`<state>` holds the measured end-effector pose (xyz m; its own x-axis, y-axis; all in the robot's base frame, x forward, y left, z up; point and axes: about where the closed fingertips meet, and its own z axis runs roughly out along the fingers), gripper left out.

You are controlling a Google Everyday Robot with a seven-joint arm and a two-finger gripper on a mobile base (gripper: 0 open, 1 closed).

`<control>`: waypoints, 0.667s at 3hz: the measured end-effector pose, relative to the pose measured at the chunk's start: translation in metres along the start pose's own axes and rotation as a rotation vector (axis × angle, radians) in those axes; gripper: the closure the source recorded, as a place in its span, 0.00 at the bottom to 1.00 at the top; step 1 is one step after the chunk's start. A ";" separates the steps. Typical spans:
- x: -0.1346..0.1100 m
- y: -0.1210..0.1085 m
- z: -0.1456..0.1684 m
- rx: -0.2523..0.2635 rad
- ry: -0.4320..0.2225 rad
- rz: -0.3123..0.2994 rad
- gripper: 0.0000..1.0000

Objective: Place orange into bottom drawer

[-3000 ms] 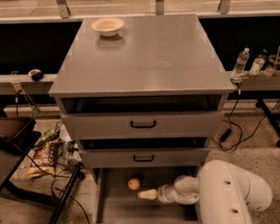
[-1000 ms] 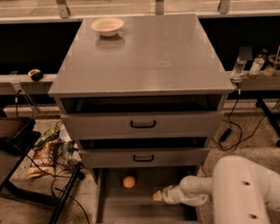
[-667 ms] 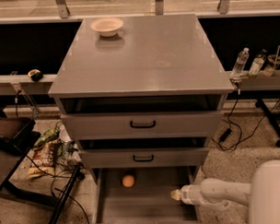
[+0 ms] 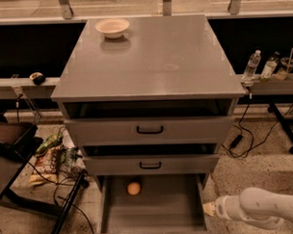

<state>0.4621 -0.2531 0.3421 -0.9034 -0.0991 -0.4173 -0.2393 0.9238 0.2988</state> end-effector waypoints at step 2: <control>-0.015 -0.014 -0.111 0.149 0.105 -0.034 1.00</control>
Offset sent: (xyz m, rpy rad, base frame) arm -0.0335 -0.0858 0.1644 -0.2922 0.1076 -0.0416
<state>0.4394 -0.3060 0.4397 -0.9298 -0.1623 -0.3304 -0.2222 0.9630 0.1522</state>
